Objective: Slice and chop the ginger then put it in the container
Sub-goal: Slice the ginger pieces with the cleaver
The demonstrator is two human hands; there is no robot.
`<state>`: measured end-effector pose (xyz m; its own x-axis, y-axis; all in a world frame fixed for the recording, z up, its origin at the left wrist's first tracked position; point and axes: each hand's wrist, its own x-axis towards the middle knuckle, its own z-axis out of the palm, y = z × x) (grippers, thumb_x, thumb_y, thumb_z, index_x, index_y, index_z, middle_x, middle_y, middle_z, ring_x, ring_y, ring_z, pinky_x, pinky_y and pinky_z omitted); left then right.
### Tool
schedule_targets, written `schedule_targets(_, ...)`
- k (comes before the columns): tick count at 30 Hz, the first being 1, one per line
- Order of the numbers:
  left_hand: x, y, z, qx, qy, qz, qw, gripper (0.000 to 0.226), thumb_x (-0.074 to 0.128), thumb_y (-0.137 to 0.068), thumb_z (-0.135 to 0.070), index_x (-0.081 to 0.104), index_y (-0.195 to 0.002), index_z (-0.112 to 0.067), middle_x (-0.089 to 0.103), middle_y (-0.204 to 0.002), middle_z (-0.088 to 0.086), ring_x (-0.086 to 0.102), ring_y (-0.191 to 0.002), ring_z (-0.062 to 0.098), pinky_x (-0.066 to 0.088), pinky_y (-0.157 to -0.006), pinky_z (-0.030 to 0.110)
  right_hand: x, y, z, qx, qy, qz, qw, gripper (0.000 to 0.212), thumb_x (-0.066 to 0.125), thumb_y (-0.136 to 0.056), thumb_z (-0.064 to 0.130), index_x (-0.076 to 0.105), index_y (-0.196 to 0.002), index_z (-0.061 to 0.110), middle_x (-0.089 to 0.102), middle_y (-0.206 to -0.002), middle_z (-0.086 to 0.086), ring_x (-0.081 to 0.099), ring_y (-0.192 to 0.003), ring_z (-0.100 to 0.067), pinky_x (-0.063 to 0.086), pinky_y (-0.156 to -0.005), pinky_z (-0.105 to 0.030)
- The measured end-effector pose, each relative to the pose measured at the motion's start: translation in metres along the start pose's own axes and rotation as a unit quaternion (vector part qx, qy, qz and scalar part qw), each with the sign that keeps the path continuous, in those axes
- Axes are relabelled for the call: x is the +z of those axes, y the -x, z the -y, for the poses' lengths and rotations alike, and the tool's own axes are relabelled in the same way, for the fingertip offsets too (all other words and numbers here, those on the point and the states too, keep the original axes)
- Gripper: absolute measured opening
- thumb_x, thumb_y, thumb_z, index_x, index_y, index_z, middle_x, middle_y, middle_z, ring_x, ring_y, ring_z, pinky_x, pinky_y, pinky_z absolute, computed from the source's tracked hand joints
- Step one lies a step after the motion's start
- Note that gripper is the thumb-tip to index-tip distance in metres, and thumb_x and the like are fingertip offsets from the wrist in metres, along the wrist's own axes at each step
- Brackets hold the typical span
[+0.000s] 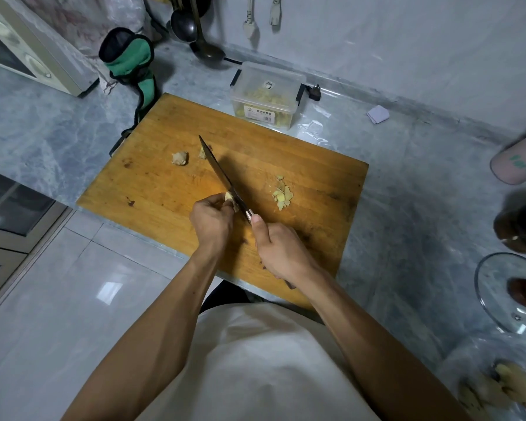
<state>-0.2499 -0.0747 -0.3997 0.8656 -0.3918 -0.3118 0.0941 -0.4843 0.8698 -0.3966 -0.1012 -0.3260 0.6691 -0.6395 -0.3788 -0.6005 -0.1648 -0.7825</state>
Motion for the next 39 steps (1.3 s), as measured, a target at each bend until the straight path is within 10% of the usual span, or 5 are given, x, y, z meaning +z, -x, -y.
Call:
schedule_targets(13, 0.000, 0.008, -0.002, 0.005, 0.010, -0.008, 1.000, 0.016, 0.062, -0.090, -0.005, 0.074, -0.097, -0.012, 0.075, -0.087, 0.007, 0.072, -0.080, 0.026, 0.060, -0.081, 0.043, 0.000, -0.003, -0.004, 0.007, 0.006, 0.013, 1.000, 0.066, 0.021, -0.109, 0.047, 0.040, -0.055, 0.014, 0.043, -0.047, 0.003, 0.042, -0.045, -0.013, 0.039, -0.055, -0.035)
schedule_targets(23, 0.000, 0.011, -0.005, 0.022, -0.015, -0.023, 0.999, 0.019, 0.061, -0.092, -0.005, 0.074, -0.106, -0.006, 0.073, -0.093, 0.002, 0.066, -0.078, 0.012, 0.047, -0.066, 0.011, 0.003, -0.015, -0.002, 0.031, -0.002, 0.019, 0.999, 0.067, 0.022, -0.108, 0.051, 0.046, -0.057, 0.015, 0.048, -0.050, 0.002, 0.046, -0.045, -0.013, 0.045, -0.054, -0.035)
schedule_targets(33, -0.004, 0.012, -0.009, 0.024, -0.040, -0.019, 0.999, 0.025, 0.059, -0.092, -0.006, 0.072, -0.113, -0.002, 0.073, -0.106, 0.011, 0.068, -0.096, 0.021, 0.054, -0.089, 0.029, 0.013, -0.025, 0.005, 0.038, 0.033, 0.016, 0.999, 0.066, 0.020, -0.108, 0.052, 0.043, -0.057, 0.017, 0.046, -0.061, -0.001, 0.046, -0.059, -0.018, 0.034, -0.059, -0.029)
schedule_targets(39, -0.006, 0.009, -0.003, 0.020, -0.021, -0.007, 1.000, 0.024, 0.058, -0.091, -0.003, 0.073, -0.109, -0.007, 0.073, -0.094, 0.003, 0.063, -0.073, 0.006, 0.051, -0.073, 0.014, 0.016, -0.021, 0.004, 0.031, 0.043, 0.003, 0.999, 0.065, 0.020, -0.108, 0.051, 0.045, -0.058, 0.018, 0.048, -0.060, 0.000, 0.045, -0.058, -0.017, 0.031, -0.052, -0.030)
